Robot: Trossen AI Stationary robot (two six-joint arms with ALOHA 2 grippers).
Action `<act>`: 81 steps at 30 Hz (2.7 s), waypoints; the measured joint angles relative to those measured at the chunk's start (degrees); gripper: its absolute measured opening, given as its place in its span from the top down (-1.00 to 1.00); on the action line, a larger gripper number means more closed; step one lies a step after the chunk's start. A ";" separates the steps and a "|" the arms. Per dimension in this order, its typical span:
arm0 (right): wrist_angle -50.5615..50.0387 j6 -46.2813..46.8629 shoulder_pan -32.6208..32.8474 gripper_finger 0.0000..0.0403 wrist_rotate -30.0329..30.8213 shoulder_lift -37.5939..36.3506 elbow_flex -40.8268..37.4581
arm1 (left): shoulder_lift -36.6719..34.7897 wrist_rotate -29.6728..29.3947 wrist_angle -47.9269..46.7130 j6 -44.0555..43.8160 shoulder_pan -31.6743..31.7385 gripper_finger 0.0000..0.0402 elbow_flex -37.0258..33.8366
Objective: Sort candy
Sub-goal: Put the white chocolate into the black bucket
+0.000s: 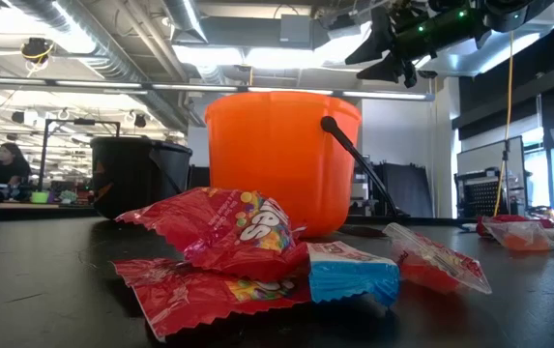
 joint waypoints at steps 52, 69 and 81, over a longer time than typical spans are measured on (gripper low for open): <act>-14.50 4.15 -0.02 -0.22 4.28 0.83 0.02 | -9.49 37.83 62.22 42.94 37.71 0.95 -22.12; -64.71 4.28 -0.02 -0.22 6.02 8.26 2.48 | -9.46 33.52 62.09 43.03 37.71 0.95 -22.16; -64.49 -8.54 -0.02 -0.22 5.42 21.79 1.07 | -9.46 33.80 61.74 42.60 37.69 0.95 -22.16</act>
